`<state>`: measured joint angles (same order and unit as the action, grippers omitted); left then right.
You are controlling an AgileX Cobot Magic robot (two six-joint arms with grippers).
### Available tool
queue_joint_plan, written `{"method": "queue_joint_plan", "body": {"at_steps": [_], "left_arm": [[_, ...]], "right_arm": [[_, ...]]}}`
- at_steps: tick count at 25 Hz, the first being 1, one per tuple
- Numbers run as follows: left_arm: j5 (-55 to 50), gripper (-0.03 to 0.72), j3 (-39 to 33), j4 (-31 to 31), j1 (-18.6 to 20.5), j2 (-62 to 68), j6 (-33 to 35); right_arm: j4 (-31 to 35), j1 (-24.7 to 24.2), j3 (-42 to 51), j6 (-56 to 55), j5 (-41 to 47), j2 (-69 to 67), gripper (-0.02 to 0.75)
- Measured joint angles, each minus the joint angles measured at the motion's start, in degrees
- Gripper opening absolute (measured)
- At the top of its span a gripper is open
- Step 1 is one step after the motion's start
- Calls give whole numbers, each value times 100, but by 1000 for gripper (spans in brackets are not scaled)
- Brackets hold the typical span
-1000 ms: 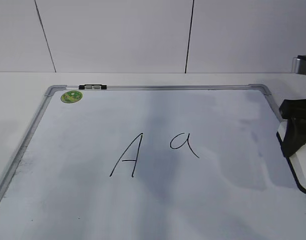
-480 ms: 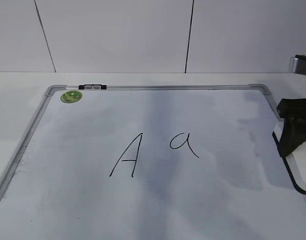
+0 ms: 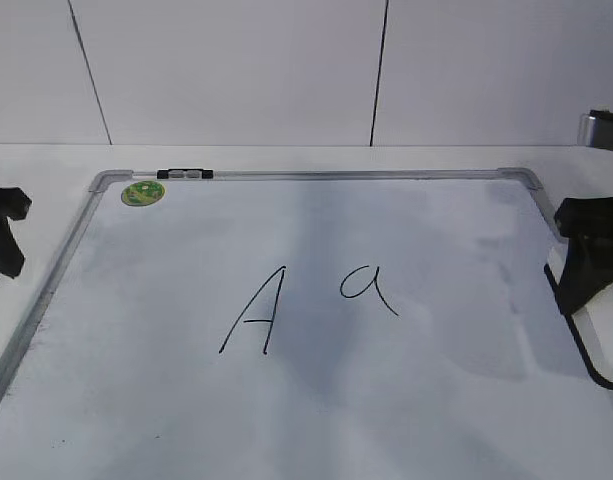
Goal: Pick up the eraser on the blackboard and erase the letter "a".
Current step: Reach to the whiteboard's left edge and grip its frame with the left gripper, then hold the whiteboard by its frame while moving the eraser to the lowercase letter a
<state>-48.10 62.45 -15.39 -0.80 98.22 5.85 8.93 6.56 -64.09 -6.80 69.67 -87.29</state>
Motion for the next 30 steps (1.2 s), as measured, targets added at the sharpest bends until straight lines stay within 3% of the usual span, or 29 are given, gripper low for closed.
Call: {"method": "queue_joint_plan", "body": {"at_steps": [30], "left_arm": [[125, 256, 25, 0, 0, 861, 34]], "right_arm": [[13, 0, 0, 45, 0, 0, 556]]}}
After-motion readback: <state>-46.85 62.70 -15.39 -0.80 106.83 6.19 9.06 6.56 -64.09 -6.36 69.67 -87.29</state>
